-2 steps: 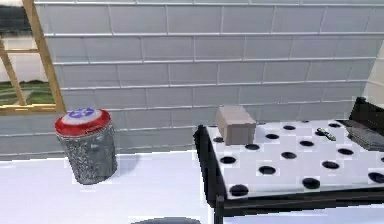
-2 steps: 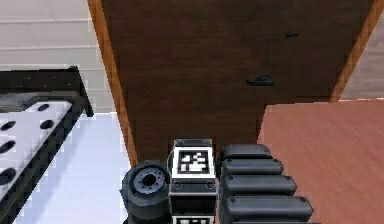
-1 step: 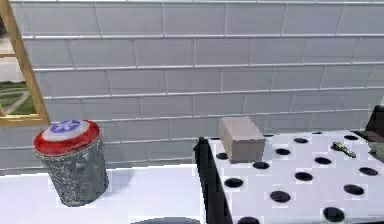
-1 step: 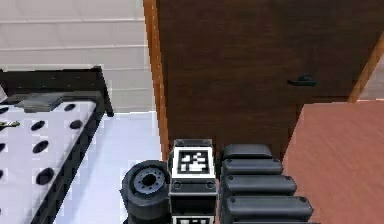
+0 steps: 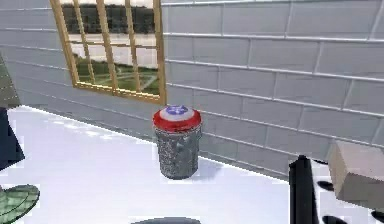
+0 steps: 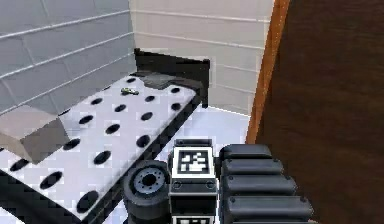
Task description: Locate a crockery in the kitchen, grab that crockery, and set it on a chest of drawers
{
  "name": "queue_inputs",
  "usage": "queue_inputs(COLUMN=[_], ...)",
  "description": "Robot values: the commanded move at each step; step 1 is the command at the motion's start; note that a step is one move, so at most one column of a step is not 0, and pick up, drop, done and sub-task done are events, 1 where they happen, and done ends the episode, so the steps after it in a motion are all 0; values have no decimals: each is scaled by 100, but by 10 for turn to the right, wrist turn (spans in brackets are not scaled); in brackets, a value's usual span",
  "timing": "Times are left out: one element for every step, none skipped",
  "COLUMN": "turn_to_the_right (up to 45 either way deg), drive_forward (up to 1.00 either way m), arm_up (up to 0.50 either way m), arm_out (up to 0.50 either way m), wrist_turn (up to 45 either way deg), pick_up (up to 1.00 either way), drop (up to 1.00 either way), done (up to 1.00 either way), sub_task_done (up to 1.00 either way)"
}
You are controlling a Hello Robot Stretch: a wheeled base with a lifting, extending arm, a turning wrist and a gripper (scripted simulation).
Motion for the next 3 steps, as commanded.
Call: queue_inputs(turn_to_the_right=[0, -390, -30], drive_forward=[65, 0, 0], arm_up=[0, 0, 0], arm_out=[0, 0, 0], wrist_turn=[0, 0, 0], pick_up=[0, 0, 0], drop=[0, 0, 0], done=[0, 0, 0], sub_task_done=[0, 0, 0])
